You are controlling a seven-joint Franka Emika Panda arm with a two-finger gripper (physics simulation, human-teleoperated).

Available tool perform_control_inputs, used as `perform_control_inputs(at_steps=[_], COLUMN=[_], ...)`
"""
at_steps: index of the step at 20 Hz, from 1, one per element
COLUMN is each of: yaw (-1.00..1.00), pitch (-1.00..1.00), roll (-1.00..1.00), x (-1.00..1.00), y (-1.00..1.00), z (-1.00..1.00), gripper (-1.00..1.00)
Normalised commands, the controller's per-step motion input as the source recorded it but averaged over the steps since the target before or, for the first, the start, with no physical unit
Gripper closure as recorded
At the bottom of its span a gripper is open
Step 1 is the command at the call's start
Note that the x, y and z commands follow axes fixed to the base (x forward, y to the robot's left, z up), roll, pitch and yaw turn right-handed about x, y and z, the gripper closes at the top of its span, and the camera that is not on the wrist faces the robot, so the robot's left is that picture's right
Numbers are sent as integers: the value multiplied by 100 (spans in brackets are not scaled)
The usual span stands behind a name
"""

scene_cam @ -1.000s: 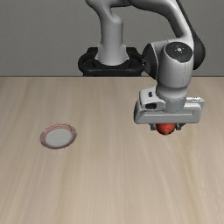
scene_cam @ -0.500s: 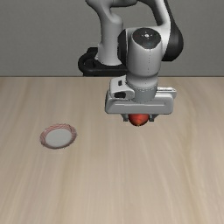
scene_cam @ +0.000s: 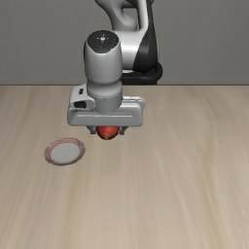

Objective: Pick the onion and place it on the plate

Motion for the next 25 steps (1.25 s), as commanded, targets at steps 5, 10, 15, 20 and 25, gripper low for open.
perform_control_inputs(at_steps=[5,10,15,20,25], yaw=[0,0,0,0,0], pitch=[0,0,0,0,0], roll=[0,0,0,0,0], x=[0,-60,-20,0,0], y=[-100,-40,-20,0,0], z=[0,0,0,0,0], gripper=[100,100,-100,-100,-100])
